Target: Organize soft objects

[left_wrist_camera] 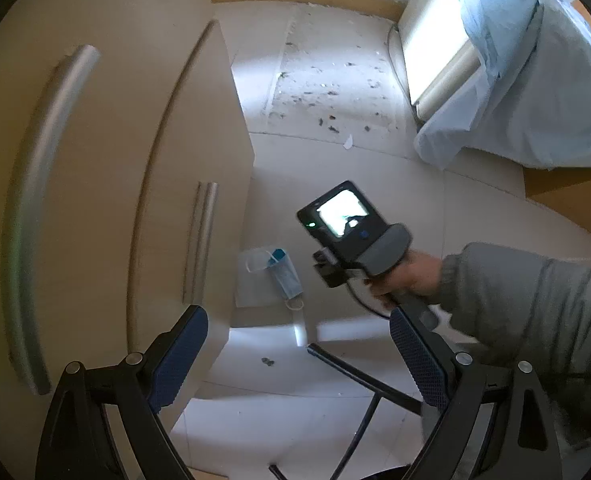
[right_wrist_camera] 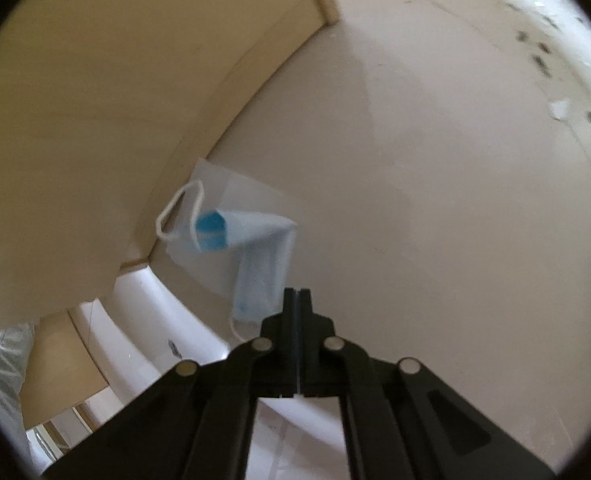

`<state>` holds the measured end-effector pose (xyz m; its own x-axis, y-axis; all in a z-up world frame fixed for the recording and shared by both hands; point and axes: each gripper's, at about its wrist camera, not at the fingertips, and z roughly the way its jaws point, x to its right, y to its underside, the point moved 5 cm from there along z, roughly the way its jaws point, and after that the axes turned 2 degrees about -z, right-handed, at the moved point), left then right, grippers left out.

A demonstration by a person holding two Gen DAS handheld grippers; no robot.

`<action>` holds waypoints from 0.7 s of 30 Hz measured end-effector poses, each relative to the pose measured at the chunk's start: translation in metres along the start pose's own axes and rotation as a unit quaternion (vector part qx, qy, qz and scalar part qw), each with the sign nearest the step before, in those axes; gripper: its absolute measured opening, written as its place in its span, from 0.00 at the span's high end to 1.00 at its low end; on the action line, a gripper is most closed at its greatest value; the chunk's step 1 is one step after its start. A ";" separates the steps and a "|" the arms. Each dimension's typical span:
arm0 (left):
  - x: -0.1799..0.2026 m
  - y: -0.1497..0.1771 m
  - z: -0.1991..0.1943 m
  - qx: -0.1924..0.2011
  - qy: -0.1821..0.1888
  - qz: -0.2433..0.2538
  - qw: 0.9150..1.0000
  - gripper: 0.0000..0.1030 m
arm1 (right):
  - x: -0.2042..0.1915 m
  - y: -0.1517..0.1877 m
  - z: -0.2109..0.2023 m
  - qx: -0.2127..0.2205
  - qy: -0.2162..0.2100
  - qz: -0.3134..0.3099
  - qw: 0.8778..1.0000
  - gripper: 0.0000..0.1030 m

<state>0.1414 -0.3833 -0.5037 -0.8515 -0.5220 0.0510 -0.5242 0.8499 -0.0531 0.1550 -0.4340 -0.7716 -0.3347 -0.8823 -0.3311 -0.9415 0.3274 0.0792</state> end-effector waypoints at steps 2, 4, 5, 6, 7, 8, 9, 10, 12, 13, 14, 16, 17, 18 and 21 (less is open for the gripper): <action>0.002 0.001 0.002 -0.005 0.004 0.000 1.000 0.09 | 0.011 0.006 -0.008 -0.001 0.007 -0.008 1.000 0.99; 0.005 0.000 0.004 -0.012 0.016 -0.004 1.000 0.09 | 0.017 0.014 -0.019 0.000 0.004 -0.010 1.000 0.99; 0.008 -0.003 0.004 -0.016 0.026 -0.007 1.000 0.09 | 0.021 0.019 -0.026 -0.002 0.001 -0.007 1.000 0.99; 0.010 -0.005 0.003 -0.016 0.034 -0.009 0.999 0.09 | 0.027 0.023 -0.034 -0.003 -0.001 -0.001 1.000 0.99; 0.013 -0.007 0.003 -0.018 0.044 -0.011 0.999 0.09 | 0.034 0.026 -0.043 -0.002 0.000 0.006 1.000 0.99; 0.014 -0.009 0.004 -0.022 0.047 -0.012 0.999 0.09 | 0.040 0.032 -0.054 0.001 0.004 0.014 1.000 0.99; 0.014 -0.012 0.003 -0.022 0.045 -0.016 0.999 0.09 | 0.047 0.037 -0.064 0.001 0.009 0.021 1.000 0.99; 0.014 -0.013 0.003 -0.021 0.048 -0.021 0.998 0.09 | 0.054 0.042 -0.076 -0.003 0.017 0.027 0.999 0.98; 0.018 -0.011 0.002 -0.041 0.070 -0.026 0.996 0.09 | 0.069 0.054 -0.103 -0.008 0.040 0.045 0.998 0.98; 0.020 -0.010 0.001 -0.045 0.073 -0.028 0.996 0.09 | 0.073 0.058 -0.117 -0.010 0.042 0.053 0.998 0.98; 0.022 -0.009 -0.002 -0.042 0.075 -0.026 0.996 0.09 | 0.069 0.064 -0.126 -0.011 0.049 0.065 0.997 0.98; 0.028 -0.007 -0.012 -0.035 0.065 -0.014 0.997 0.10 | 0.071 0.074 -0.161 -0.001 0.072 0.080 0.994 0.94; 0.031 -0.006 -0.017 -0.030 0.065 -0.006 0.997 0.10 | 0.067 0.081 -0.173 0.007 0.080 0.088 0.993 0.91; 0.035 -0.005 -0.022 -0.023 0.071 0.000 0.997 0.10 | 0.066 0.084 -0.183 0.013 0.087 0.101 0.991 0.81; 0.040 -0.009 -0.028 -0.001 0.078 0.004 0.997 0.10 | 0.074 0.090 -0.225 0.045 0.103 0.163 0.980 0.50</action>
<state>0.1120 -0.4097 -0.4730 -0.8427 -0.4978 0.2049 -0.5173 0.8542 -0.0522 0.0368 -0.5459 -0.5772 -0.6273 -0.7719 -0.1037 -0.7786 0.6243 0.0627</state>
